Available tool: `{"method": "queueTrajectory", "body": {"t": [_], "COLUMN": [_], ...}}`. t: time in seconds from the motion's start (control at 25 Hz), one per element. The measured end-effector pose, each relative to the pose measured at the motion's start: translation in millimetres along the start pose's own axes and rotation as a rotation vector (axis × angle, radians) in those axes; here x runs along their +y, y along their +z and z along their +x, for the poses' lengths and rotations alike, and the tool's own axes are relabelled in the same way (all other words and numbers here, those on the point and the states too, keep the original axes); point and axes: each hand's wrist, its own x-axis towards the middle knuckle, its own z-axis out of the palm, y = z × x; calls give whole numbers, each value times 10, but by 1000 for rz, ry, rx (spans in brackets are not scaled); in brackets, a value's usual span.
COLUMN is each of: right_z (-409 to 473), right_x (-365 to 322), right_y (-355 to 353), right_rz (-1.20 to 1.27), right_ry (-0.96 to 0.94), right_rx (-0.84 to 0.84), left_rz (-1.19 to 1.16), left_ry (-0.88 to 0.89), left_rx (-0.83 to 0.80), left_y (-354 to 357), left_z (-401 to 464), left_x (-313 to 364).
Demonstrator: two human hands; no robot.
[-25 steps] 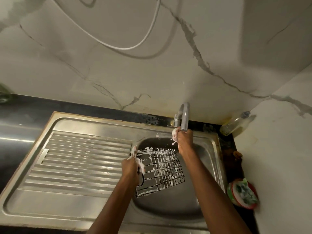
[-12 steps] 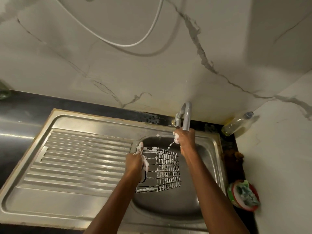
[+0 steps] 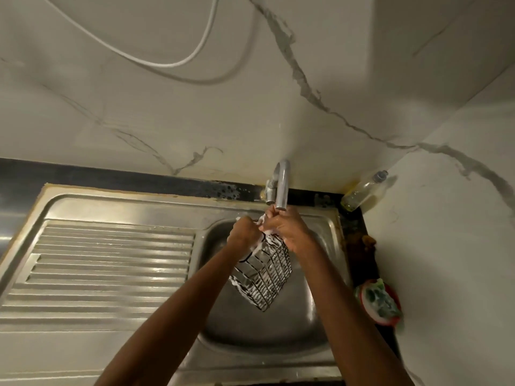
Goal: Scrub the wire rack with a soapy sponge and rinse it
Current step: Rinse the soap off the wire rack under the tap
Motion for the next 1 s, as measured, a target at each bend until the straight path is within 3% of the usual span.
{"method": "queueTrajectory", "body": {"t": [0.08,0.28,0.56,0.76,1.0], "right_z": [-19,-71,-107,-132,-137], "right_x": [20,-11,-32,-75,-123], "right_y": [-130,-159,-192,-194,-186], "right_rz": [-112,-32,-114,-40,-125], "right_ry": [-107,-332,-244,-247,-241], "right_rx": [61,111,139,89,97], "left_rz": [96,188,174,198,148], "left_ry": [50,138,160,169,180], "left_rx": [-32,8,122,124,96], "left_y": [116,77,-91,-122,-189], "left_z": [4,15,15,-104,-190], "left_x": [42,155,211,219,176]}}
